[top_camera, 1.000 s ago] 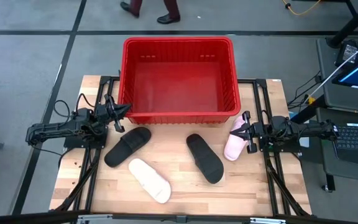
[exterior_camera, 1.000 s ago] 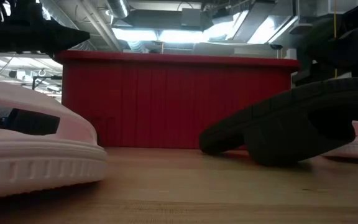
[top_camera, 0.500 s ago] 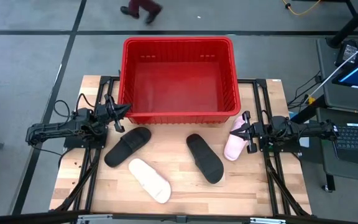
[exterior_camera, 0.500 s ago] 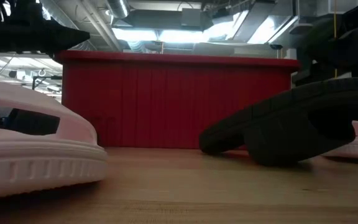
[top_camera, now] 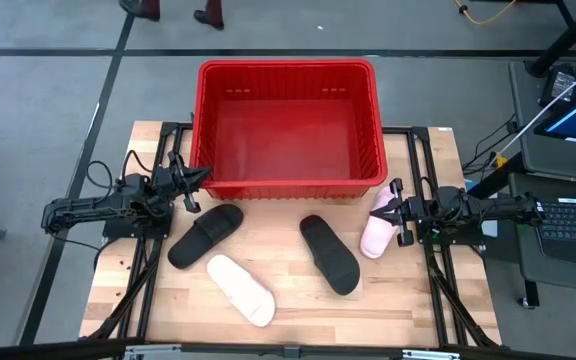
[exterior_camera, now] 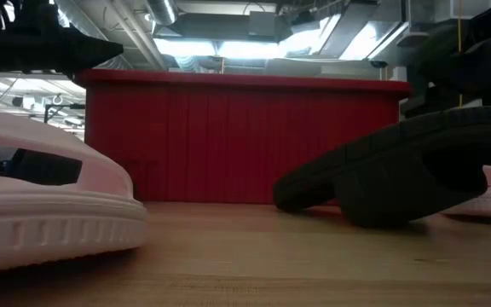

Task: Pick and place slides into bin

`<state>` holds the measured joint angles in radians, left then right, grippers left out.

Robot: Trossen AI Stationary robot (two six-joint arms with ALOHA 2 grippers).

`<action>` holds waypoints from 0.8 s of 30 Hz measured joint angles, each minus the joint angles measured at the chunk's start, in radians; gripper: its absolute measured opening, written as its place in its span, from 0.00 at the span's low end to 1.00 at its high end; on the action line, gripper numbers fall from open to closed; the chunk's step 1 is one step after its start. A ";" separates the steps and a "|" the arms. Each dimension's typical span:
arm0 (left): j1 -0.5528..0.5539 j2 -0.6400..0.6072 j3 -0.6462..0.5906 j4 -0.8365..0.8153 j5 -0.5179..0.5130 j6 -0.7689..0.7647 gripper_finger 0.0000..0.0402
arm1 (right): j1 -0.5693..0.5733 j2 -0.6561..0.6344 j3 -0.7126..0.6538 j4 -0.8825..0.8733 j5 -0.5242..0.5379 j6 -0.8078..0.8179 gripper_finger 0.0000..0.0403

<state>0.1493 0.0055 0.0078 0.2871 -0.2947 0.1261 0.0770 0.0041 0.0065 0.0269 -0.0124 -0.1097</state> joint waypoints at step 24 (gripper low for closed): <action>0.000 0.000 0.000 0.000 0.000 0.000 0.02 | 0.000 0.000 0.000 0.000 0.000 0.043 0.03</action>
<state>0.1493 0.0054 0.0078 0.2873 -0.2948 0.1261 0.0772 0.0044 0.0065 0.0270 -0.0124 -0.0668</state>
